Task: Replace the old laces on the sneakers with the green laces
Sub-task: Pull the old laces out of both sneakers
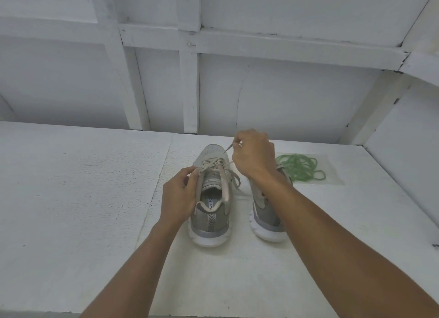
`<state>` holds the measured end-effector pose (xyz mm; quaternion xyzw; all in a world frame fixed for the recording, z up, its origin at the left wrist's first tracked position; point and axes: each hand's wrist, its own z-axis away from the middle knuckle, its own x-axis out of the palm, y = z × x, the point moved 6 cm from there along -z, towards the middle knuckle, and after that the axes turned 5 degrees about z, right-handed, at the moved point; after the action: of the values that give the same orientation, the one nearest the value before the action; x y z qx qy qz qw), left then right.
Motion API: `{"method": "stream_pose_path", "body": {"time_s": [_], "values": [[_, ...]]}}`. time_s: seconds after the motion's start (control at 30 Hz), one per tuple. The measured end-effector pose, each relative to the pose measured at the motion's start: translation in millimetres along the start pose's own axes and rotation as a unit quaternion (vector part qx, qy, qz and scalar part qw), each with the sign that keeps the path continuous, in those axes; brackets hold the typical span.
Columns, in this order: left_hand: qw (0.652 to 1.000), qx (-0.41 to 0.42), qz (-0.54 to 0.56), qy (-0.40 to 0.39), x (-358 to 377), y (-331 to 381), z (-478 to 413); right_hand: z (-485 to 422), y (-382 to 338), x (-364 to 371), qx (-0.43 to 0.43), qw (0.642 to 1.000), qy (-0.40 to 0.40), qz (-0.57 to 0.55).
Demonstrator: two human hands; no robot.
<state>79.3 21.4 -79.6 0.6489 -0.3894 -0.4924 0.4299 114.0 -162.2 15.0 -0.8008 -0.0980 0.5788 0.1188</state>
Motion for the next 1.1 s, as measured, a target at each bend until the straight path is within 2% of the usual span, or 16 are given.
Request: {"method": "stream_pose_path", "body": {"time_s": [0.1, 0.23, 0.33, 0.7, 0.83, 1.03, 1.1], "values": [[1.000, -0.004, 0.004, 0.004, 0, -1, 0, 11, -18, 13, -0.043, 0.997, -0.068, -0.002], [1.000, 0.002, -0.005, 0.005, 0, 0, 0, 30, -50, 34, -0.149, 0.982, -0.116, -0.001], [1.000, 0.003, -0.002, 0.002, 0, -1, 0, 34, -52, 43, -0.168, 0.977, -0.119, 0.046], [1.000, -0.005, 0.015, 0.000, 1, -1, 0, 1, -13, 7, -0.083, 0.992, -0.048, -0.079], [1.000, -0.004, 0.012, 0.002, 1, 0, 0, -6, 3, -4, -0.046, 0.996, -0.035, -0.069], [1.000, -0.009, 0.013, 0.002, 0, 2, 2, -11, 14, -23, -0.014, 0.998, 0.067, 0.016], [1.000, -0.008, 0.014, 0.001, 0, 3, 2, -11, 14, -22, -0.013, 0.997, 0.074, 0.033]]}}
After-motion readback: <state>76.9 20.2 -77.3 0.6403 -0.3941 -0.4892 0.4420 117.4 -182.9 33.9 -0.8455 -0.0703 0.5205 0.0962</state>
